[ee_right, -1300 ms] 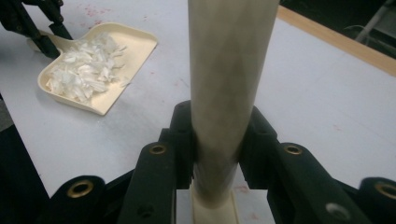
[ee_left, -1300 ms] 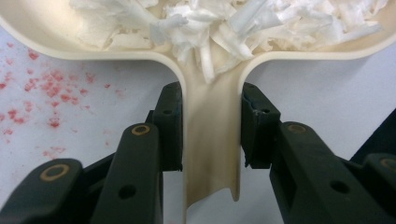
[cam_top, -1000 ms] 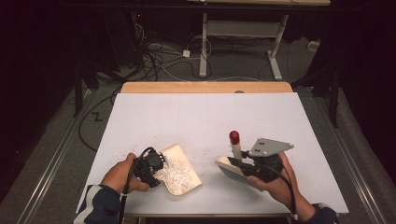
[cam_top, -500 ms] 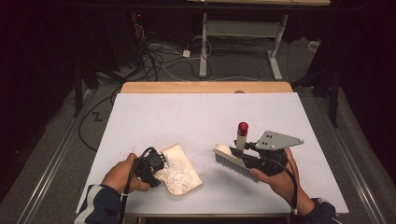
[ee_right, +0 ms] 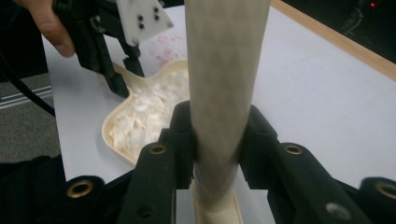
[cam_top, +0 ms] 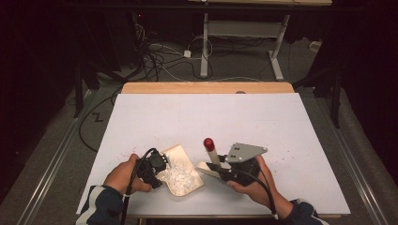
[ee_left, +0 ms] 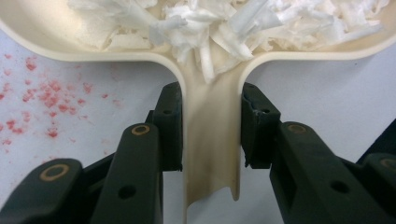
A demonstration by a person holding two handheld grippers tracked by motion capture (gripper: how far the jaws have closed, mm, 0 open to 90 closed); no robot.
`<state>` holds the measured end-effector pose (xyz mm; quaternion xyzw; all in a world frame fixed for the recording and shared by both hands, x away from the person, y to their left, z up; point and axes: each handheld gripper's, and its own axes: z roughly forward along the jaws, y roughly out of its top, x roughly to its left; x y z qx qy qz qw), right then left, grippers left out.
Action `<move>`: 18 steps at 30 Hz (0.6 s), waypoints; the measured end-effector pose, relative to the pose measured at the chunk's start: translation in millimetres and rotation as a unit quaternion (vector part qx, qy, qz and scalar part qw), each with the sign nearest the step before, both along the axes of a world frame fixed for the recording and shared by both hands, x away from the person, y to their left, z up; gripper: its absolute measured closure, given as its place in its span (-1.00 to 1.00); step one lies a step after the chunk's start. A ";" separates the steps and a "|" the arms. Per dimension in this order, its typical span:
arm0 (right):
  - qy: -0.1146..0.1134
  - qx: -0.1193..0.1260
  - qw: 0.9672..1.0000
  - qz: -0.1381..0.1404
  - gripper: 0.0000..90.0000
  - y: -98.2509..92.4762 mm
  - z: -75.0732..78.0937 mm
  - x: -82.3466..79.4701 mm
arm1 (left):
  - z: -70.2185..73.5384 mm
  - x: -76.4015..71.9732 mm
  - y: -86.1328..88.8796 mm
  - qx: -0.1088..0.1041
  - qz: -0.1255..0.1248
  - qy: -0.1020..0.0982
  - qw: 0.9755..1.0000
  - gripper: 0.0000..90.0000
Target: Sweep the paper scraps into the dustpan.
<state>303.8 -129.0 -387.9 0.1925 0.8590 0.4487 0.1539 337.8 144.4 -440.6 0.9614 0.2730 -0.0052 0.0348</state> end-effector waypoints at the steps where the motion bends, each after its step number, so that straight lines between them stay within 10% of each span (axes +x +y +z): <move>1: 0.000 0.000 1.000 0.000 0.59 0.0 0.0 0.0 | -0.4 -0.2 -0.2 -0.001 0.001 0.000 1.000 0.41; 6: -0.016 0.011 1.000 0.007 0.59 30.8 -3.3 2.0 | 0.0 0.5 0.6 0.000 -0.004 0.001 1.000 0.41; 18: -0.029 0.065 0.997 -0.020 0.59 7.9 20.5 6.3 | 4.9 -1.9 5.4 0.010 -0.005 -0.006 1.000 0.41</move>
